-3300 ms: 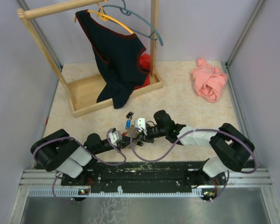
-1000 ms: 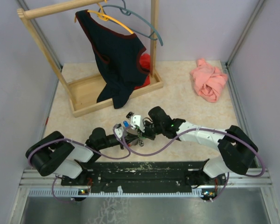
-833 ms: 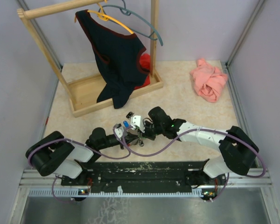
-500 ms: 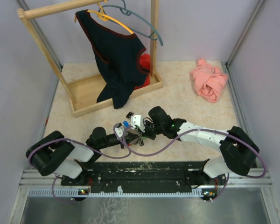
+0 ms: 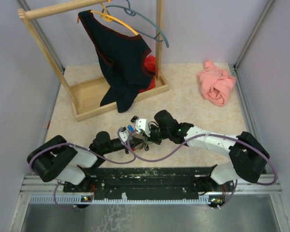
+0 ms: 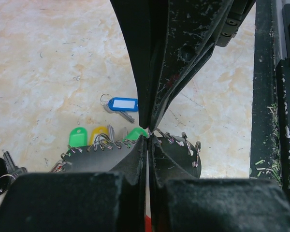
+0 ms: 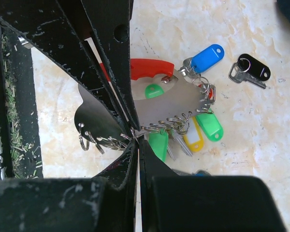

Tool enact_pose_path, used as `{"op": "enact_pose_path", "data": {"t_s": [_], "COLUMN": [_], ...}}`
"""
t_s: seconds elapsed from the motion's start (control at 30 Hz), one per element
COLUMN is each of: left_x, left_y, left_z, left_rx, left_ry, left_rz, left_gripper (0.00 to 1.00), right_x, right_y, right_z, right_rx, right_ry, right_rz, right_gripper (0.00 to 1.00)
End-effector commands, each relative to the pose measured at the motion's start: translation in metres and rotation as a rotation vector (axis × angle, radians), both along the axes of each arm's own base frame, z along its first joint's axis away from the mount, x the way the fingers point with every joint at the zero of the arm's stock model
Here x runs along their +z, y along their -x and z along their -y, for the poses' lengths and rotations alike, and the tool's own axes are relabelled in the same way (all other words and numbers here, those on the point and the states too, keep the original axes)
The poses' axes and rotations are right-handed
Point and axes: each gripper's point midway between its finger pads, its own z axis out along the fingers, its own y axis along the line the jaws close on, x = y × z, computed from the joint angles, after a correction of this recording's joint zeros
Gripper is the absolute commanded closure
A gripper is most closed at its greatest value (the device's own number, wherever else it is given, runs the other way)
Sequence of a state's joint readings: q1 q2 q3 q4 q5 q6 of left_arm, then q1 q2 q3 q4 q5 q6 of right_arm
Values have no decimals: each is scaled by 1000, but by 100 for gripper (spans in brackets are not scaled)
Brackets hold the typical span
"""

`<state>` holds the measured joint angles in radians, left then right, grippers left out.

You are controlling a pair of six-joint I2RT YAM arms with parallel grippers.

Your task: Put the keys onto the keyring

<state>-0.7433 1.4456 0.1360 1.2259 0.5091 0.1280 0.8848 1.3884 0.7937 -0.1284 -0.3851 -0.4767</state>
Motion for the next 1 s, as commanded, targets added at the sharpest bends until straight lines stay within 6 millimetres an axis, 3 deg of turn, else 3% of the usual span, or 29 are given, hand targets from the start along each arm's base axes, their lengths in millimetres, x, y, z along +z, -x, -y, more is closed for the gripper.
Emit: {"op": "enact_pose_path", "data": {"t_s": [0.0, 0.13, 0.33, 0.63, 0.97], "left_x": [-2, -1, 1, 3, 4], "left_y": [-2, -4, -6, -8, -7], "left_z": [0, -3, -7, -12, -12], "left_rx": [6, 32, 61, 93, 90], "left_ry": [-6, 3, 16, 33, 35], "left_rz": [-8, -1, 2, 7, 7], "left_gripper": [99, 99, 99, 99, 99], "right_x": [59, 69, 71, 22, -23], "right_y": [-8, -12, -22, -65, -86], "right_z": [-23, -16, 3, 53, 68], "right_rx": [-3, -101, -289, -680, -908], "right_ry": [-161, -204, -248, -180, -84], "right_rz": [88, 73, 39, -120, -342], "right_gripper": [100, 82, 73, 70, 73]}}
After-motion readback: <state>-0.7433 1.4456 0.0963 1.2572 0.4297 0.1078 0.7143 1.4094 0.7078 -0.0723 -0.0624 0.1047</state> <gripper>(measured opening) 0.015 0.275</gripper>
